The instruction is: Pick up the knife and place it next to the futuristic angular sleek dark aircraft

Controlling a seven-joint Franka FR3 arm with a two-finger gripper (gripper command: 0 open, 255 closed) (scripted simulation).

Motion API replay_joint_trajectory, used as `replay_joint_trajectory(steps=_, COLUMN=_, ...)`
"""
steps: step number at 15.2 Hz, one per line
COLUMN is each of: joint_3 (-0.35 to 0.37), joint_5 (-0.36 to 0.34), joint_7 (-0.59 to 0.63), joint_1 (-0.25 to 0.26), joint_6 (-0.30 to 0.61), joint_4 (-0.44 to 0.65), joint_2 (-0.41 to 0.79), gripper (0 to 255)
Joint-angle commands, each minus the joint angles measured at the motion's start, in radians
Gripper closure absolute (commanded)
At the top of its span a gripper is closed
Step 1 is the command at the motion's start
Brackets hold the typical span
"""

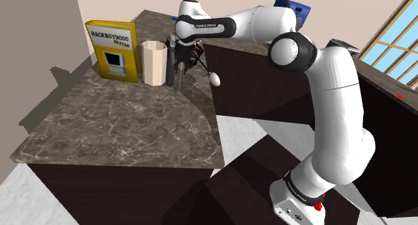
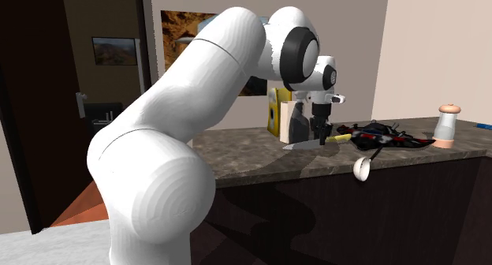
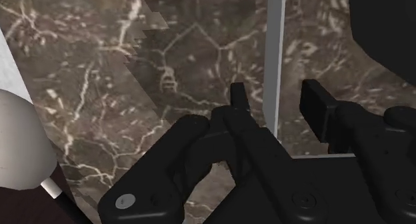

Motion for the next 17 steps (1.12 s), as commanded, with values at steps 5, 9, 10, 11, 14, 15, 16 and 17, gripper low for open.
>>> replay_joint_trajectory(steps=5, joint_3=0.002, joint_5=0.001, joint_7=0.001, joint_1=-0.002, joint_6=0.008, joint_4=-0.025, joint_2=-0.009, gripper=0)
replay_joint_trajectory(steps=9, joint_3=0.008, joint_5=0.01, joint_7=-0.007, joint_1=0.003, joint_6=-0.098, joint_4=0.051, joint_2=-0.04, gripper=0)
replay_joint_trajectory(steps=10, joint_3=0.008, joint_5=0.01, joint_7=-0.007, joint_1=0.003, joint_6=-0.098, joint_4=0.051, joint_2=-0.04, gripper=0)
replay_joint_trajectory(steps=11, joint_3=0.008, joint_5=0.01, joint_7=-0.007, joint_1=0.003, joint_6=-0.098, joint_4=0.051, joint_2=-0.04, gripper=0)
replay_joint_trajectory(steps=14, joint_3=0.008, joint_5=0.01, joint_7=-0.007, joint_1=0.003, joint_6=-0.098, joint_4=0.051, joint_2=-0.04, gripper=0)
replay_joint_trajectory(steps=15, joint_3=0.008, joint_5=0.01, joint_7=-0.007, joint_1=0.003, joint_6=-0.098, joint_4=0.051, joint_2=-0.04, gripper=0)
replay_joint_trajectory(steps=16, joint_3=0.008, joint_5=0.01, joint_7=-0.007, joint_1=0.003, joint_6=-0.098, joint_4=0.051, joint_2=-0.04, gripper=0)
replay_joint_trajectory(steps=17, joint_3=0.008, joint_5=0.01, joint_7=-0.007, joint_1=0.003, joint_6=-0.098, joint_4=0.051, joint_2=-0.04, gripper=0)
